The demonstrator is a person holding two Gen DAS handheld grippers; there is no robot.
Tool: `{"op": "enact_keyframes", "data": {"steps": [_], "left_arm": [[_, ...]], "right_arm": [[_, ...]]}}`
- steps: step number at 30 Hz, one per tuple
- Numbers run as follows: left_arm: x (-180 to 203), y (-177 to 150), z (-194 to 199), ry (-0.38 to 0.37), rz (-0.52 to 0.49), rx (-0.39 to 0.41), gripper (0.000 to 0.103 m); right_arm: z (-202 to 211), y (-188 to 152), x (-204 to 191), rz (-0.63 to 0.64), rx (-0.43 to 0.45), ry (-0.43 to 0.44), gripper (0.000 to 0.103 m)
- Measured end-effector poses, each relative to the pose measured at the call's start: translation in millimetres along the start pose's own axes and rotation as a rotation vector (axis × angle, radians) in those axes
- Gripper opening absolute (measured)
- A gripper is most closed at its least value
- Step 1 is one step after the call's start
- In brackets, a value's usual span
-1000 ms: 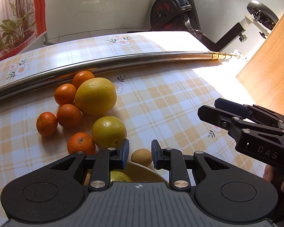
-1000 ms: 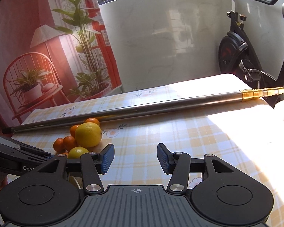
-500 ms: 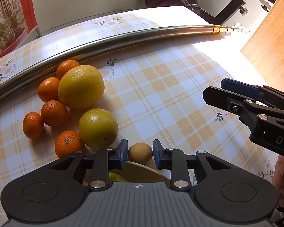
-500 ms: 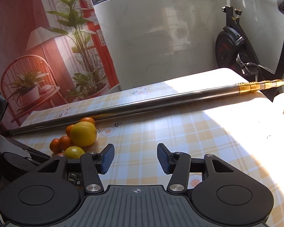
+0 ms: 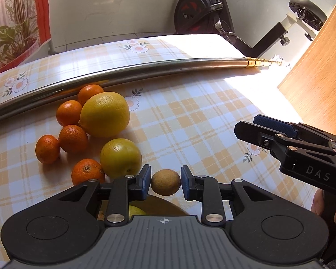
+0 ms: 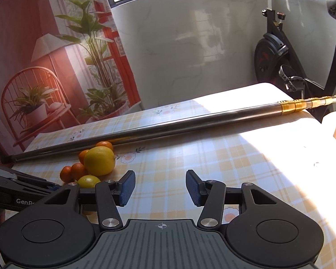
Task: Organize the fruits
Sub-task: 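Close the right tool on a yellow grapefruit while the left tool holds a brown kiwi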
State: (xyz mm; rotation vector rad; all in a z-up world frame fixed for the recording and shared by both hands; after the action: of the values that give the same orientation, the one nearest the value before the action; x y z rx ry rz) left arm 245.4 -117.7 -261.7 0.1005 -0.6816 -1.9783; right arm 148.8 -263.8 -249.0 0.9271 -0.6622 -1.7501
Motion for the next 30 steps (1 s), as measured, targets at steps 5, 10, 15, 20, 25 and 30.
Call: {"op": "enact_keyframes", "data": {"steps": [5,10,15,20,25,30], "left_arm": [[-17,-13,42,0.001,0.063,0.124,0.03],[-42,-36,78,0.059,0.153,0.222,0.03],[-61,-52,105,0.115,0.21,0.292,0.03],[-71,-65,120,0.128,0.243,0.336,0.03],[-79,-78,125,0.124,0.28,0.365,0.03],[-88,-88,126,0.132,0.3,0.391,0.03]], "right_arm": [[-1,1,-8,0.015,-0.006,0.014,0.047],[-6,2,-24,0.069,-0.024,0.026,0.047],[-13,4,-49,0.137,-0.049,0.058,0.047],[-23,11,-75,0.204,-0.08,0.086,0.047],[-31,22,-101,0.27,-0.098,0.105,0.047],[-35,39,-124,0.318,-0.08,0.127,0.047]]}}
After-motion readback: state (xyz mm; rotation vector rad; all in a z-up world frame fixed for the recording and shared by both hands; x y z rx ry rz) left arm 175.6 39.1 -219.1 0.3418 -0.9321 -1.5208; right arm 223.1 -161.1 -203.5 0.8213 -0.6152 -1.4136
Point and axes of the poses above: each gripper's, at about its wrist camera, not at the fingertips, and z roughly against the way its jaws point, x to its right, y to its top, the point moved 3 cm from there along -z, roughly the way its jaws point, and after that the axes turned 1 degree about -x, right-handed, at the moved point
